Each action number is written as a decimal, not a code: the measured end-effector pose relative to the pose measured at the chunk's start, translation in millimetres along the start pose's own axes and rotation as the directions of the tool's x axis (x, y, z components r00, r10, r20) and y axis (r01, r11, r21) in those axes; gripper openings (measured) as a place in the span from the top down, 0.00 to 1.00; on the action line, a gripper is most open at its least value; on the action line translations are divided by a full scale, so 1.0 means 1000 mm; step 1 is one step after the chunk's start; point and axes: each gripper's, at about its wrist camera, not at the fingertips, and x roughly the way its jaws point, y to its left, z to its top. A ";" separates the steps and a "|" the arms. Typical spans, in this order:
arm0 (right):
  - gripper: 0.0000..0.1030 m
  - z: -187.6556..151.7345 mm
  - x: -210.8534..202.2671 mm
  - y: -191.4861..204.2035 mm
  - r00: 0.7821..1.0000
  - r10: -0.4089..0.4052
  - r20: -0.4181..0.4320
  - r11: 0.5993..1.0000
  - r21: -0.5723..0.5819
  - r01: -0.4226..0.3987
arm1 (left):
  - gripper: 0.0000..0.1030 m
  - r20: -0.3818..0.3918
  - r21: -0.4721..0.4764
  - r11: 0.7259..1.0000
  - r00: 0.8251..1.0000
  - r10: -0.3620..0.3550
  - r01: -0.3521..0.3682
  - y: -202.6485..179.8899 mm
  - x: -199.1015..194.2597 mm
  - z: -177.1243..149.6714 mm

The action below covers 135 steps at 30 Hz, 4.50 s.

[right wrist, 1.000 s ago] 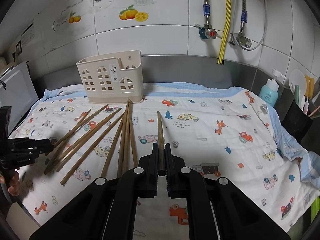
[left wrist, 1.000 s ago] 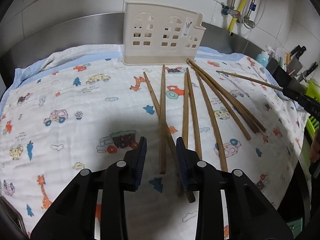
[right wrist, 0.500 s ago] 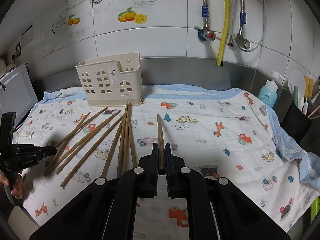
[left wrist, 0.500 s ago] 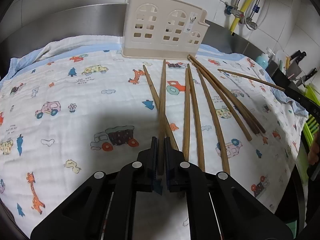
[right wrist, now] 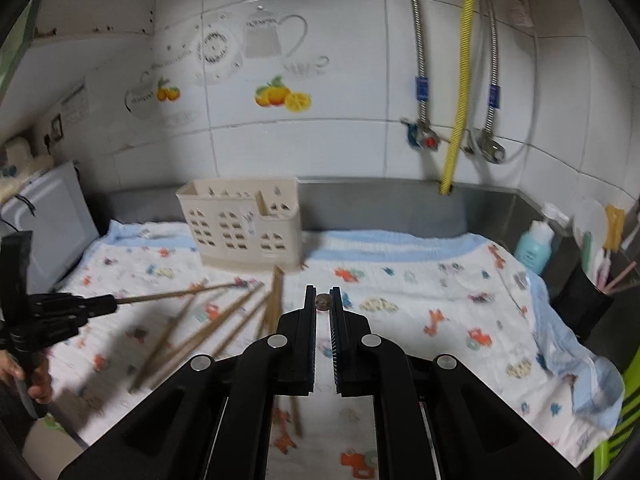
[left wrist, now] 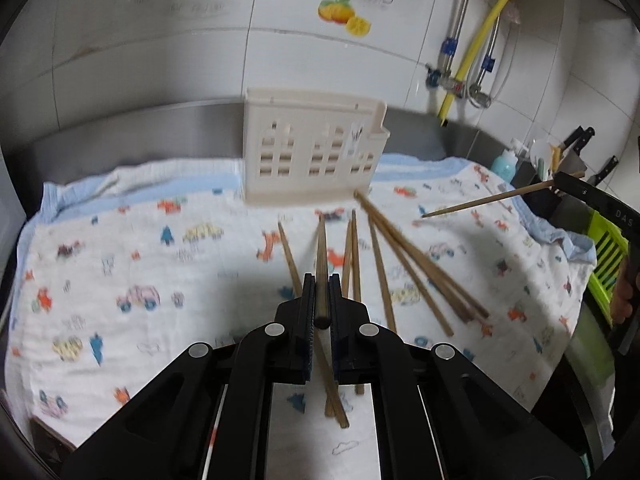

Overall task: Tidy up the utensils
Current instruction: 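Lift the chopstick in the left gripper over the cream utensil holder, then open the left gripper to drop the chopstick into the holder, then grasp another wooden chopstick with the left gripper while the right gripper grasps one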

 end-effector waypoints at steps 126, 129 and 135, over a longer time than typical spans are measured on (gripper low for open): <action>0.87 -0.121 0.107 0.018 0.950 0.037 -0.309 0.999 -0.017 -0.045 | 0.82 -0.184 -0.197 0.973 0.979 0.084 -0.120 0.007 0.062 -0.069; 0.87 -0.124 0.108 0.021 0.949 0.029 -0.313 0.999 -0.032 -0.041 | 0.82 -0.185 -0.185 0.974 0.978 0.093 -0.128 0.005 0.063 -0.069; 0.87 -0.123 0.111 0.019 0.951 0.047 -0.306 0.999 -0.010 -0.052 | 0.84 -0.191 -0.171 0.976 0.976 0.099 -0.132 0.001 0.065 -0.068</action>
